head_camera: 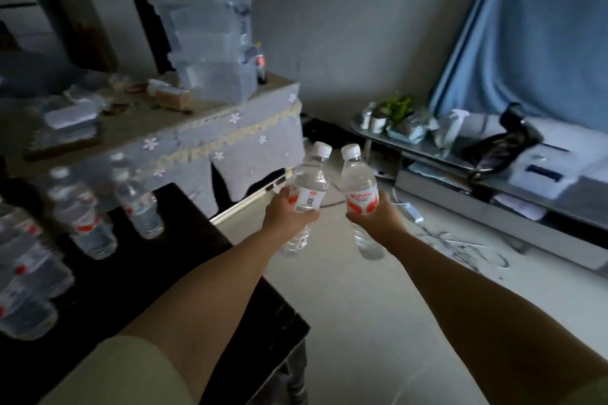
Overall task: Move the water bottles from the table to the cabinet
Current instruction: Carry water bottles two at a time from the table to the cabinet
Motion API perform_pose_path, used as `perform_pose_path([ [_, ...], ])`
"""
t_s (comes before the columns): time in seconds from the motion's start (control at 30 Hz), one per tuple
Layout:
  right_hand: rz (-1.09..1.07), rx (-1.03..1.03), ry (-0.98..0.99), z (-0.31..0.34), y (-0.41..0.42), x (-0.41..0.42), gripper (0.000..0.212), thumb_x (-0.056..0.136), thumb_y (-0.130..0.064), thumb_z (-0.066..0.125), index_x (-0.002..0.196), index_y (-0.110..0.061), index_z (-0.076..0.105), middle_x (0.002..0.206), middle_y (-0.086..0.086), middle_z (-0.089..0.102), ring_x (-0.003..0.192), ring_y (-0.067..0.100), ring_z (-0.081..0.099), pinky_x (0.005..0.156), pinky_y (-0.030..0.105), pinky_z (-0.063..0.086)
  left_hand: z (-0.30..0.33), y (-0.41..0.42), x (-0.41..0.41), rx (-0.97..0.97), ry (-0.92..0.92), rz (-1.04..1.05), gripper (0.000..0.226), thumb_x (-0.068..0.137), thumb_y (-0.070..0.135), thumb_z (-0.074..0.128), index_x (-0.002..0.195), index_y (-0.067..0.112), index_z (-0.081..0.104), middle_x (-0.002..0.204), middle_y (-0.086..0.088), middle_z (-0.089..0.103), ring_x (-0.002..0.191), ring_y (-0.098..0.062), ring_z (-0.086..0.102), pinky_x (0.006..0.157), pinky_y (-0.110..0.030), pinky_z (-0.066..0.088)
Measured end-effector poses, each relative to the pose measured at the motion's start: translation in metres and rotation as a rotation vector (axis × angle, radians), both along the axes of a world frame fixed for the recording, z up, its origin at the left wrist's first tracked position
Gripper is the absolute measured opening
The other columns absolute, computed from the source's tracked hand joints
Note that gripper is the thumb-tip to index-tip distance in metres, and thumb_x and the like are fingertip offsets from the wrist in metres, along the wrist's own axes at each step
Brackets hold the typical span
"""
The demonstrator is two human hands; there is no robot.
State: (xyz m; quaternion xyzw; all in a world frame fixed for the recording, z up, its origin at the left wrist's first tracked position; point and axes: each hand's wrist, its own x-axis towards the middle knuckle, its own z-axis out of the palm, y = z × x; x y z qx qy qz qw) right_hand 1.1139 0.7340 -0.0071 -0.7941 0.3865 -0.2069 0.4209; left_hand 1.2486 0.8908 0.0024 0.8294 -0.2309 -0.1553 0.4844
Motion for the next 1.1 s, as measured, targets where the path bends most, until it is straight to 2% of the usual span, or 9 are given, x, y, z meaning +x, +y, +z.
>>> perform_pose_path([
  [0.1, -0.107, 0.009, -0.011, 0.01, -0.05, -0.054, 0.063, 0.067, -0.031, 0.085, 0.115, -0.013, 0.05, 0.1, 0.003, 0.063, 0.088, 0.023, 0.062, 0.075, 0.034, 0.048, 0.008, -0.065, -0.038, -0.001, 0.001, -0.12, 0.063, 0.061, 0.039, 0.083, 0.114, 0.019, 0.056, 0.109, 0.001, 0.067, 0.096, -0.018, 0.065, 0.08, -0.03, 0.053],
  [0.2, -0.216, -0.018, 0.0, 0.018, -0.096, -0.107, 0.064, 0.067, -0.033, 0.086, 0.115, -0.013, 0.049, 0.099, 0.002, 0.062, 0.084, 0.019, 0.058, 0.072, 0.031, 0.044, 0.017, -0.124, -0.083, -0.012, 0.001, -0.223, 0.061, 0.063, 0.041, 0.082, 0.114, 0.02, 0.055, 0.108, 0.001, 0.067, 0.097, -0.019, 0.065, 0.085, -0.031, 0.053],
  [0.37, -0.36, -0.073, 0.01, 0.029, -0.158, -0.188, 0.066, 0.068, -0.035, 0.085, 0.118, -0.012, 0.049, 0.097, 0.0, 0.06, 0.084, 0.018, 0.058, 0.072, 0.03, 0.047, 0.029, -0.209, -0.155, -0.05, 0.011, -0.404, 0.047, 0.066, 0.035, 0.083, 0.106, 0.02, 0.062, 0.102, 0.001, 0.072, 0.085, -0.013, 0.066, 0.072, -0.021, 0.047],
  [0.57, -0.528, -0.069, 0.005, 0.029, -0.2, -0.283, 0.067, 0.068, -0.03, 0.085, 0.12, -0.01, 0.047, 0.102, 0.004, 0.061, 0.091, 0.021, 0.061, 0.076, 0.032, 0.053, 0.029, -0.287, -0.232, -0.065, 0.042, -0.564, 0.057, 0.066, 0.034, 0.085, 0.113, 0.022, 0.055, 0.101, 0.006, 0.065, 0.081, -0.011, 0.06, 0.064, -0.017, 0.041],
  [0.7, -0.68, -0.03, -0.047, 0.02, -0.213, -0.346, 0.063, 0.07, -0.026, 0.085, 0.118, -0.013, 0.047, 0.098, 0.0, 0.06, 0.088, 0.018, 0.06, 0.064, 0.02, 0.045, 0.018, -0.333, -0.282, -0.015, 0.053, -0.731, 0.054, 0.066, 0.037, 0.084, 0.108, 0.025, 0.052, 0.104, 0.005, 0.069, 0.078, -0.009, 0.061, 0.061, -0.017, 0.042],
  [0.8, -0.802, -0.011, -0.046, 0.013, -0.223, -0.387, 0.062, 0.07, -0.028, 0.085, 0.118, -0.015, 0.047, 0.098, -0.001, 0.06, 0.086, 0.017, 0.06, 0.062, 0.018, 0.042, 0.012, -0.368, -0.321, 0.011, 0.055, -0.864, 0.058, 0.067, 0.041, 0.083, 0.112, 0.026, 0.052, 0.109, 0.005, 0.068, 0.086, -0.013, 0.063, 0.071, -0.022, 0.046],
  [0.9, -0.92, -0.008, 0.001, 0.01, -0.234, -0.42, 0.061, 0.07, -0.033, 0.084, 0.117, -0.014, 0.05, 0.102, 0.002, 0.064, 0.09, 0.021, 0.062, 0.076, 0.031, 0.051, 0.006, -0.401, -0.354, 0.028, 0.049, -0.97, 0.068, 0.064, 0.044, 0.083, 0.121, 0.021, 0.054, 0.113, 0.004, 0.067, 0.096, -0.017, 0.064, 0.081, -0.028, 0.049],
  [1.0, -1.03, 0.002, -0.017, 0.014, -0.244, -0.448, 0.059, 0.069, -0.033, 0.084, 0.117, -0.014, 0.054, 0.104, 0.004, 0.067, 0.093, 0.024, 0.064, 0.084, 0.038, 0.052, 0.004, -0.437, -0.383, 0.055, 0.068, -1.089, 0.068, 0.061, 0.048, 0.083, 0.118, 0.024, 0.053, 0.111, 0.005, 0.067, 0.098, -0.019, 0.064, 0.086, -0.033, 0.051],
  [1.1, -1.121, -0.001, -0.076, 0.019, -0.253, -0.477, 0.049, 0.07, -0.03, 0.081, 0.111, -0.013, 0.06, 0.099, 0.007, 0.07, 0.09, 0.025, 0.066, 0.086, 0.04, 0.054, 0.005, -0.467, -0.412, 0.064, 0.088, -1.145, 0.063, 0.059, 0.049, 0.082, 0.11, 0.027, 0.051, 0.103, 0.008, 0.064, 0.092, -0.018, 0.062, 0.078, -0.028, 0.047],
])
